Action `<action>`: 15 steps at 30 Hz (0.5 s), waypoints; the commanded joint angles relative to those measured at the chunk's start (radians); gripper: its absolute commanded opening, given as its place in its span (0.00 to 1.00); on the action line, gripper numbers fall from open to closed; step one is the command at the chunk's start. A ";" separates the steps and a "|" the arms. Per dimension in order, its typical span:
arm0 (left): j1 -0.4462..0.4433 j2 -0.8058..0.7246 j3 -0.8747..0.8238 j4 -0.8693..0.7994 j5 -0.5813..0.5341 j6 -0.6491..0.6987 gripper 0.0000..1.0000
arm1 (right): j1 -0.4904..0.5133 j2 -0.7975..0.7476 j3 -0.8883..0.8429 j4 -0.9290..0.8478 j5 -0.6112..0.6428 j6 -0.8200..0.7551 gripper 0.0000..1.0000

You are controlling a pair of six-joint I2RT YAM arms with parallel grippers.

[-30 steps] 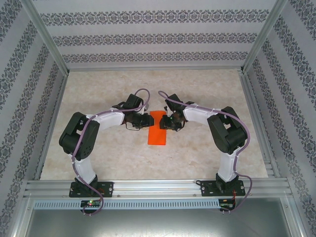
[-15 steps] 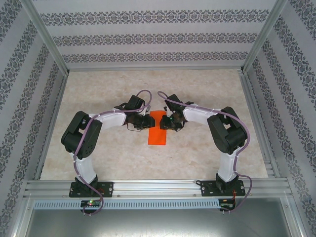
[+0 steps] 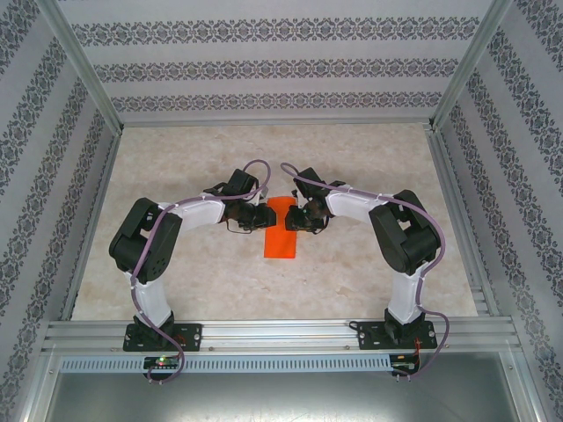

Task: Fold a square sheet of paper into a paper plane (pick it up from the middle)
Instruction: Hold the square sheet of paper at the center of the table.

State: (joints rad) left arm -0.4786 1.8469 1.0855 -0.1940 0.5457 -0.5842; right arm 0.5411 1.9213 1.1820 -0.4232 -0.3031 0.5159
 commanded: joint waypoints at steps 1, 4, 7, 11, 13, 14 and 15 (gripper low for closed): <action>-0.011 -0.008 0.031 -0.018 -0.009 0.014 0.28 | 0.003 0.054 -0.041 -0.045 0.088 -0.021 0.32; -0.011 -0.009 0.032 -0.021 -0.012 0.014 0.28 | 0.001 0.053 -0.047 -0.035 0.083 -0.008 0.33; -0.010 -0.013 0.033 -0.024 -0.015 0.015 0.28 | 0.002 0.054 -0.047 -0.029 0.079 -0.010 0.33; -0.011 -0.015 0.033 -0.030 -0.016 0.018 0.28 | 0.000 0.051 -0.053 -0.035 0.087 -0.013 0.33; -0.011 -0.016 0.033 -0.030 -0.014 0.018 0.28 | -0.001 0.050 -0.056 -0.035 0.088 -0.011 0.33; -0.011 -0.017 0.033 -0.030 -0.015 0.019 0.28 | 0.000 0.049 -0.057 -0.034 0.088 -0.012 0.33; -0.011 -0.017 0.033 -0.031 -0.017 0.018 0.28 | -0.003 0.050 -0.058 -0.032 0.086 -0.012 0.32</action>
State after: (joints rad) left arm -0.4786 1.8469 1.0912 -0.1978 0.5415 -0.5838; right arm 0.5411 1.9190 1.1751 -0.4152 -0.3035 0.5163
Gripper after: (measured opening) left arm 0.280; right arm 0.326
